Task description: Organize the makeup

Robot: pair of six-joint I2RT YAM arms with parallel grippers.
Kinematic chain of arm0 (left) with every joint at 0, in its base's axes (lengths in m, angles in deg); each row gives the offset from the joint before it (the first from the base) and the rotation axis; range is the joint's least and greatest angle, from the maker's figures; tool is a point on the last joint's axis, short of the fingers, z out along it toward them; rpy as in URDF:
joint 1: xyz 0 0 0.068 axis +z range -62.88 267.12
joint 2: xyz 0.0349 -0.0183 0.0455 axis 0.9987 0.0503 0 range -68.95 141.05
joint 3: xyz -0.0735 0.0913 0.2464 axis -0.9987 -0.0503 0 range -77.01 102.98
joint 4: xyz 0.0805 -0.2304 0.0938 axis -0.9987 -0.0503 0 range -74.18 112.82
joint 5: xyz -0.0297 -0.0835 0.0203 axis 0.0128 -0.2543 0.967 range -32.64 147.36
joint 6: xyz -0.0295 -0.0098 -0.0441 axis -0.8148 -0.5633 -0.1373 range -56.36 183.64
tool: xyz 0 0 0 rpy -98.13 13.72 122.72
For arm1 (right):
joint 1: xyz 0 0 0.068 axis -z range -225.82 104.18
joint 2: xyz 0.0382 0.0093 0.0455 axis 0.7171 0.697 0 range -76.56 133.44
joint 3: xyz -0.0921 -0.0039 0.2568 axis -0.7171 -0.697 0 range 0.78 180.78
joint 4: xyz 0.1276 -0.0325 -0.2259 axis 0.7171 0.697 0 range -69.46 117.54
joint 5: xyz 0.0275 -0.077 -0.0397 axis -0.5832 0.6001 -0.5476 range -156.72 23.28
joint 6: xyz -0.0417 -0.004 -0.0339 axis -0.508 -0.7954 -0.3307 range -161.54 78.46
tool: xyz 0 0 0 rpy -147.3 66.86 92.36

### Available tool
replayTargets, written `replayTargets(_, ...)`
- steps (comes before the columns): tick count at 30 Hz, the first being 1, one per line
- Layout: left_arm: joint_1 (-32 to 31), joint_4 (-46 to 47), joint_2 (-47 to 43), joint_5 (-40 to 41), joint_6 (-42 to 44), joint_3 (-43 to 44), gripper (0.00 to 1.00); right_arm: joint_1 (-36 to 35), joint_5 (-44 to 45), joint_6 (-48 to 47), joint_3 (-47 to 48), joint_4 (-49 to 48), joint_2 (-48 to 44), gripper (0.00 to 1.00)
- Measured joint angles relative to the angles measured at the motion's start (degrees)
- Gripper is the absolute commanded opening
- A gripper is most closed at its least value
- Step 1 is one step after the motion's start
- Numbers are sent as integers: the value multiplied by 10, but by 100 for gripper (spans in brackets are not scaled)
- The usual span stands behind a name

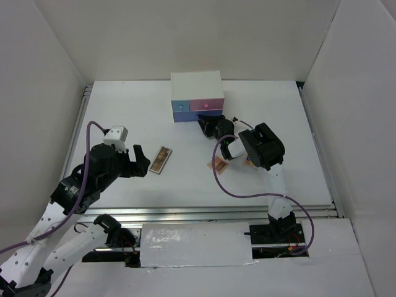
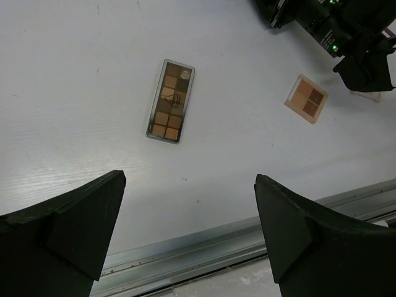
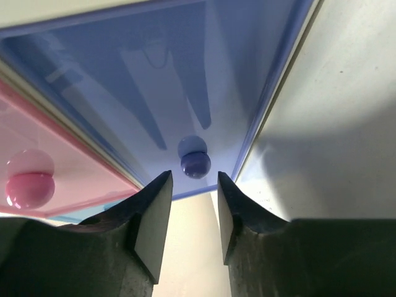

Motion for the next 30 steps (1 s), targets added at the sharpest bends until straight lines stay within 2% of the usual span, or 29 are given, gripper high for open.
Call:
replayTargets(15, 3, 0, 5, 0, 0, 0, 99, -1, 7, 21, 28, 51, 0, 44)
replayTargets(18, 3, 0, 4, 0, 0, 0, 99, -2, 12, 28, 30, 59, 2, 41)
replayTargets(23, 3, 0, -1, -3, 0, 0, 99, -4, 21, 31, 54, 81, 8, 30)
replayTargets(28, 3, 1, -6, -9, 1, 0, 99, -6, 29, 31, 70, 107, 8, 26)
replayTargets(30, 3, 4, -8, -14, 2, 0, 99, -7, 33, 31, 70, 108, 8, 17)
